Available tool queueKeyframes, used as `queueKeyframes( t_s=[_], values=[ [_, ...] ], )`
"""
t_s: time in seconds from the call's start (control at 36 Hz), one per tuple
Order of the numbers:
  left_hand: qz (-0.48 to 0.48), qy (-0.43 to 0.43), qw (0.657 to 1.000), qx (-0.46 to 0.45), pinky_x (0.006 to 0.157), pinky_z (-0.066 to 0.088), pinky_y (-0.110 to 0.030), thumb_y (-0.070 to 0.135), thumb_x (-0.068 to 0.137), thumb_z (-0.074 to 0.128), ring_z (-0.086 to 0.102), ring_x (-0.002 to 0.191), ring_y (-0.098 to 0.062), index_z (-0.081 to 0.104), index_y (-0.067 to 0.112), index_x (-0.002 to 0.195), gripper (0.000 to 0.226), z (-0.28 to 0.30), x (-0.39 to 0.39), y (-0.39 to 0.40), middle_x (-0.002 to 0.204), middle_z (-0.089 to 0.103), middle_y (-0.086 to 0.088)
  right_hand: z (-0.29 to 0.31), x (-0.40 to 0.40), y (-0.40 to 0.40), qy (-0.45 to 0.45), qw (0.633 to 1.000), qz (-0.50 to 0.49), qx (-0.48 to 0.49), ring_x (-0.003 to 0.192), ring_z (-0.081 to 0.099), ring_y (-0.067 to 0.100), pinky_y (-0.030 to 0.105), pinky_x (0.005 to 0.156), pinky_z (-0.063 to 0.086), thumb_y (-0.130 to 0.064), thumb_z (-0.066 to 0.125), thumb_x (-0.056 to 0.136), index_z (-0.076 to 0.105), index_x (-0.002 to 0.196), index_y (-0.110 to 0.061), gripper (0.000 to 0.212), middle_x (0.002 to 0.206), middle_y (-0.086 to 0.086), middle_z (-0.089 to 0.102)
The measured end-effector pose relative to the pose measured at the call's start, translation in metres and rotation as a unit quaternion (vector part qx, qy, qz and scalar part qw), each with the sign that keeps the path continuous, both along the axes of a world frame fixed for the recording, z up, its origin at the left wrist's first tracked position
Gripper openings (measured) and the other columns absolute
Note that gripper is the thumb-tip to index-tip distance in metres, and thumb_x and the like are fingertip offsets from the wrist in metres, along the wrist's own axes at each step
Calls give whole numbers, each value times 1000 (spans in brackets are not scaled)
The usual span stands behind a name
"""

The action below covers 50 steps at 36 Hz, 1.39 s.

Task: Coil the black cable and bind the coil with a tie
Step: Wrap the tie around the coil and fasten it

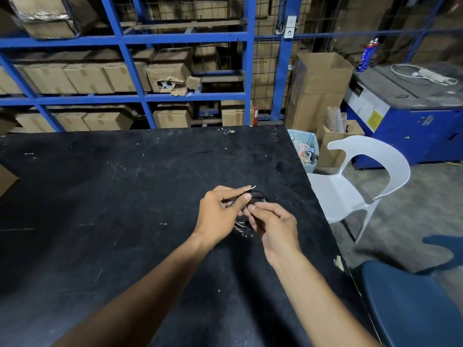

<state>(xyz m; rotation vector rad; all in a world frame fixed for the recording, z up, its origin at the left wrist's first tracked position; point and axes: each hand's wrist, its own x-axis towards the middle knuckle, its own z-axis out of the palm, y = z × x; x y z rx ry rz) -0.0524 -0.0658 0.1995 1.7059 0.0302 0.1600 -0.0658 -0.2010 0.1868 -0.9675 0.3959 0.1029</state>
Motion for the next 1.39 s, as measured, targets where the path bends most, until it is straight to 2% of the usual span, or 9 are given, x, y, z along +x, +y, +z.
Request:
queueKeyframes(
  t_s=[0.11, 0.19, 0.36, 0.58, 0.78, 0.94, 1.08, 1.28, 1.39],
  values=[
    [32, 23, 999, -20, 60, 52, -15, 18, 92, 81, 63, 57, 0, 83, 39, 95, 21, -2, 4, -1, 87, 81, 6, -9, -4, 5, -90, 976, -78, -184, 77, 82, 22, 30, 74, 63, 9, 84, 80, 70, 74, -6, 22, 79, 9, 80],
    [39, 30, 998, -38, 56, 48, -12, 20, 93, 80, 55, 51, 3, 83, 40, 87, 20, -2, 6, 0, 74, 80, 13, -12, -9, 6, -182, 930, -82, -309, 82, 80, 17, 22, 75, 60, 4, 88, 78, 75, 69, -21, 30, 93, 6, 78],
    [38, 66, 997, -33, 59, 47, -13, 23, 92, 81, 55, 50, 3, 85, 31, 94, 9, -3, 11, 7, 70, 78, 17, -16, -16, -4, -293, 865, -35, -406, 91, 79, 12, 18, 79, 63, 2, 88, 78, 79, 90, -12, 20, 107, -3, 72],
    [33, 105, 994, -25, 69, 51, -22, 25, 88, 85, 58, 60, -6, 86, 18, 101, 15, -4, 15, 10, 93, 84, -3, -17, -14, -20, -412, 751, 11, -517, 97, 75, 8, 22, 88, 63, 2, 73, 90, 76, 104, -7, 16, 113, 0, 68],
    [22, 113, 993, -23, 64, 51, -20, 21, 84, 89, 61, 60, -9, 83, 16, 93, 12, -10, 15, 17, 76, 76, 2, -10, -3, -35, -431, 726, 33, -535, 83, 76, 17, 41, 70, 63, -10, 70, 100, 76, 101, -11, 6, 95, -1, 74],
    [-14, 124, 992, 15, 71, 55, -28, 25, 84, 89, 66, 71, -13, 84, 19, 93, 12, -11, 13, 18, 87, 82, -9, -2, 4, -40, -394, 749, 77, -527, 83, 80, 1, 42, 70, 65, -6, 73, 93, 76, 98, -14, 10, 94, -8, 76],
    [-70, 112, 991, 29, 65, 52, -20, 18, 87, 86, 67, 69, -7, 84, 23, 90, 6, -10, 12, 19, 82, 82, 0, 10, 15, -45, -393, 732, 102, -546, 79, 70, 6, 18, 73, 52, -4, 76, 90, 75, 92, -15, 12, 90, -9, 69],
    [-124, 77, 988, 58, 101, 58, -42, 21, 89, 80, 80, 101, -23, 83, 22, 102, 13, -3, 10, 21, 101, 84, -1, 16, 28, -51, -384, 749, 124, -525, 100, 71, 10, 19, 81, 51, -7, 80, 89, 79, 91, -16, 9, 114, -4, 73],
    [-136, 54, 985, 92, 100, 58, -36, 14, 92, 78, 79, 98, -15, 83, 25, 100, 14, 3, 9, 21, 100, 84, 3, 18, 33, -53, -355, 778, 144, -498, 82, 77, 14, 37, 79, 63, -9, 81, 87, 77, 87, -19, 11, 89, -6, 80]
  ],
)
